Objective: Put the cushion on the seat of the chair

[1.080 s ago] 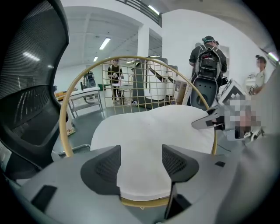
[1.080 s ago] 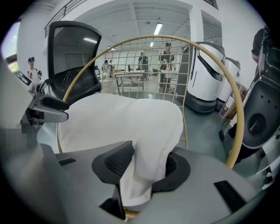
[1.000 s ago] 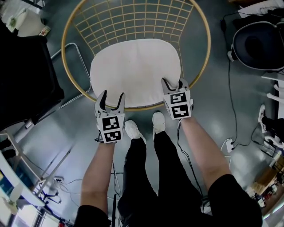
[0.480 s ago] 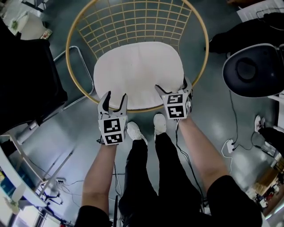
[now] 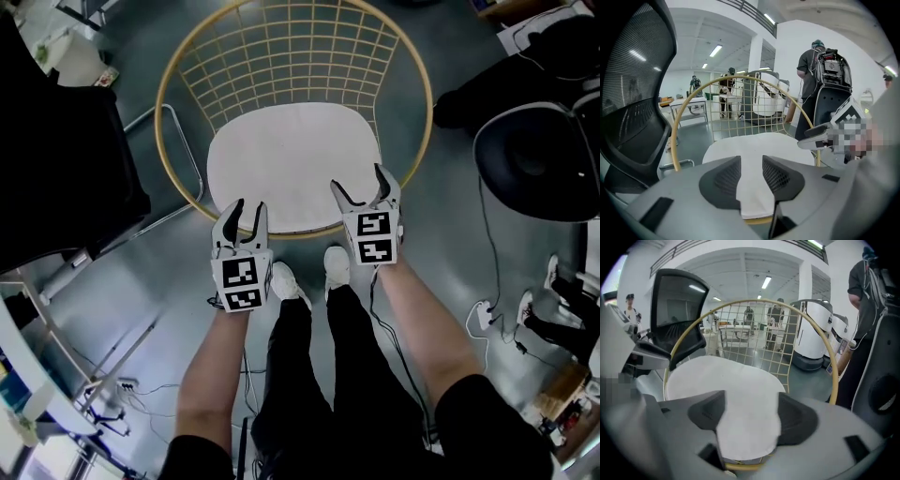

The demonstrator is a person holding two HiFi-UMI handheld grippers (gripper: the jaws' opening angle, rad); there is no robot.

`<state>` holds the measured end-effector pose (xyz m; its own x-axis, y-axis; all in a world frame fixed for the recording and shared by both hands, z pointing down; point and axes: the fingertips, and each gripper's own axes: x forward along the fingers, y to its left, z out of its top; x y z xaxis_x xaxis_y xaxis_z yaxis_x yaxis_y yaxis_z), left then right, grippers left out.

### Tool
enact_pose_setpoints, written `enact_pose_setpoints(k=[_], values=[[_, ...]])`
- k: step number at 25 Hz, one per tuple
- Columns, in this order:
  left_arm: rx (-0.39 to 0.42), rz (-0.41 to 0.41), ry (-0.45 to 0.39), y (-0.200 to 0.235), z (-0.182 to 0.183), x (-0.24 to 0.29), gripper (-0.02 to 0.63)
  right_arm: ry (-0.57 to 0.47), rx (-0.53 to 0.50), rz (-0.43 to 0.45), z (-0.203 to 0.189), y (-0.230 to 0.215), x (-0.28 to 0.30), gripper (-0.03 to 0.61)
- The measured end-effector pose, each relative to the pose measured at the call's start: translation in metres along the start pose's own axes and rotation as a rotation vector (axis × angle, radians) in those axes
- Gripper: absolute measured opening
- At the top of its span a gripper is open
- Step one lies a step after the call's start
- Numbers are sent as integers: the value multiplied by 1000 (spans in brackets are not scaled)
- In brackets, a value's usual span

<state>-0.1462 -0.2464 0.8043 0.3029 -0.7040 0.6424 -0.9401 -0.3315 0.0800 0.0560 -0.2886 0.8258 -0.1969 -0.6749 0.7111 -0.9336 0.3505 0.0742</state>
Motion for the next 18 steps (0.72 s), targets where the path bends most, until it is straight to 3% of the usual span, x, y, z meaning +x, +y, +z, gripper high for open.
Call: enact_pose_setpoints(k=[2, 5, 18], values=[[-4, 12, -9, -2, 10, -10, 102, -28, 3, 27, 13, 4, -18, 17], [-13, 20, -22, -7, 26, -26, 26, -62, -12, 91, 34, 14, -41, 14], [-61, 25, -135, -47, 149, -152, 17, -182, -66, 255, 152, 33, -184, 12]])
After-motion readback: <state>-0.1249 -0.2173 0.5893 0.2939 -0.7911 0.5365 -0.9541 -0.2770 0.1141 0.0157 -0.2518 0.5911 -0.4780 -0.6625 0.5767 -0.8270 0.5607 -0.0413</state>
